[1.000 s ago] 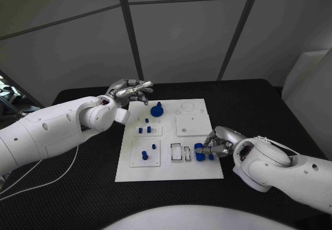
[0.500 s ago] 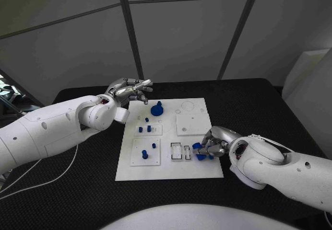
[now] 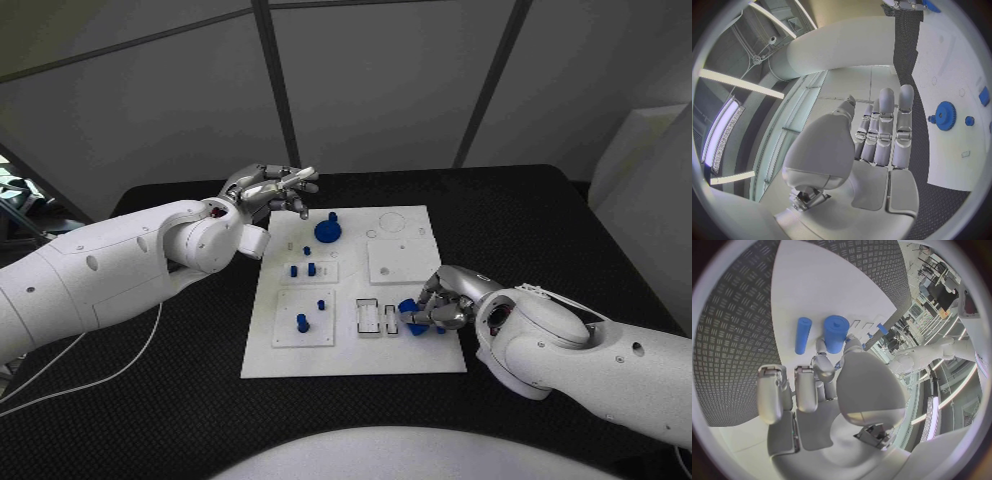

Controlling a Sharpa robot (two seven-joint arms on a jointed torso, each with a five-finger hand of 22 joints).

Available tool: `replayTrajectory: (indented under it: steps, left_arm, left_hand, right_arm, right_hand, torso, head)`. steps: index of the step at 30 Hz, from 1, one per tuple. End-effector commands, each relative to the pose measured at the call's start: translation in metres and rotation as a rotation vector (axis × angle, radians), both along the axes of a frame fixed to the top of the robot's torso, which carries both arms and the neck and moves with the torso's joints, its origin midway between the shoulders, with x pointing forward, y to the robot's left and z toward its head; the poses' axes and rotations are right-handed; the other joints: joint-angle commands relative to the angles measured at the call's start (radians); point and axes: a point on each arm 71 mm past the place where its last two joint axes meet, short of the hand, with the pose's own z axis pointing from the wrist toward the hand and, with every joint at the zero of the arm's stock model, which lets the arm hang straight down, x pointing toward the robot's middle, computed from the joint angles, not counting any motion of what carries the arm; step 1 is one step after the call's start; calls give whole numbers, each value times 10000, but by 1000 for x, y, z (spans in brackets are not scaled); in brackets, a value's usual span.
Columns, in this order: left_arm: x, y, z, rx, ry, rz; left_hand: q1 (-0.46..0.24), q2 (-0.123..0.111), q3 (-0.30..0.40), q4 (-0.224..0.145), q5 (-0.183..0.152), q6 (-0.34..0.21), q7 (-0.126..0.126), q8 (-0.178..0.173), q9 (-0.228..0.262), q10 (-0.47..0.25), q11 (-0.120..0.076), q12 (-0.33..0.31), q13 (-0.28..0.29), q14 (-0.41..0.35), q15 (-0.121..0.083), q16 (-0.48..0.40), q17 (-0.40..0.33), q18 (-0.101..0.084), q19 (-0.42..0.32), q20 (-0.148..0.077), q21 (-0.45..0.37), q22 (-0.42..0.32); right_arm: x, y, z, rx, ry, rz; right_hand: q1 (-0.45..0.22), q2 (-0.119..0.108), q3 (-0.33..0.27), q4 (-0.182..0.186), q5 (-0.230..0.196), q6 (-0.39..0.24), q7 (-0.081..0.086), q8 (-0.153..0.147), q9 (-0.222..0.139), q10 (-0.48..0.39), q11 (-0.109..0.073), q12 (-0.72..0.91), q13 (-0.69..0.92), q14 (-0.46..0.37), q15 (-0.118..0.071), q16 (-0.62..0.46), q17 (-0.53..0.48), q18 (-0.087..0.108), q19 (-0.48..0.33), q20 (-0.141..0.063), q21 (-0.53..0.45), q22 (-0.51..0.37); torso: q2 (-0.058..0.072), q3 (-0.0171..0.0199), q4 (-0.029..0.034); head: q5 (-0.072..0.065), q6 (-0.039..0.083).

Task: Assemble the parts on the task board

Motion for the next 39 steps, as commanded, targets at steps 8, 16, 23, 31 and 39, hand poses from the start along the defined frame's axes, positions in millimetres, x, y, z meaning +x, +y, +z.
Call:
replayTrajectory:
  steps: [8,16,23,31,39]
  left_arm:
    - [1,-2,1,-63,-17,-15]
    - [1,-3,2,-69,-55,14]
    - [1,-4,2,-75,-70,19]
    - [0,-6,2,-100,-65,-43]
    - [0,-6,2,-99,-60,-49]
  left_hand:
    - [-14,80,-30,47,15,-69,1,42,-1,-71,9,39,10,-35,68,-40,-13,411,30,35,-42,-16]
    - [-10,84,-36,47,16,-74,0,44,-1,-76,9,44,10,-35,68,-39,-15,411,32,35,-44,-19]
    - [-10,84,-36,47,16,-74,0,44,-1,-76,9,44,10,-35,68,-39,-15,411,32,35,-44,-19]
    - [-10,84,-36,47,16,-74,0,44,-1,-76,9,44,10,-35,68,-39,-15,411,32,35,-44,-19]
    - [-10,84,-36,47,16,-74,0,44,-1,-76,9,44,10,-35,68,-39,-15,411,32,35,-44,-19]
  right_arm:
    - [-11,7,12,1760,-206,-583]
    - [-12,12,17,1882,-436,-319]
    - [-10,26,15,1727,-214,161]
    - [-6,43,9,1543,-11,548]
    - [-1,52,6,1236,8,764]
  right_hand:
    - [-278,176,-222,-2,278,66,-27,91,139,122,-15,69,115,605,-97,75,60,-197,724,-99,47,2311]
    - [-309,210,-252,-1,339,63,-31,94,162,54,-19,-91,-37,604,-101,73,55,-196,723,-103,46,2311]
    - [-484,328,-346,8,316,60,-39,105,220,60,-23,-157,-43,605,-107,76,66,-197,726,-110,48,2314]
    - [-736,491,-511,1,21,127,-76,177,340,81,-49,-233,-19,600,-121,63,48,-196,722,-120,43,2311]
    - [-763,512,-553,-3,-68,154,-89,204,378,57,-60,-302,-58,590,-131,41,2,-189,702,-127,23,2292]
  torso:
    - [-4,-3,24]
    - [1,9,32]
    - [15,-6,37]
    - [18,-7,37]
    - [19,-9,12]
  head:
    - [37,64]
    - [121,122]
    - [158,121]
    - [234,106]
    - [321,85]
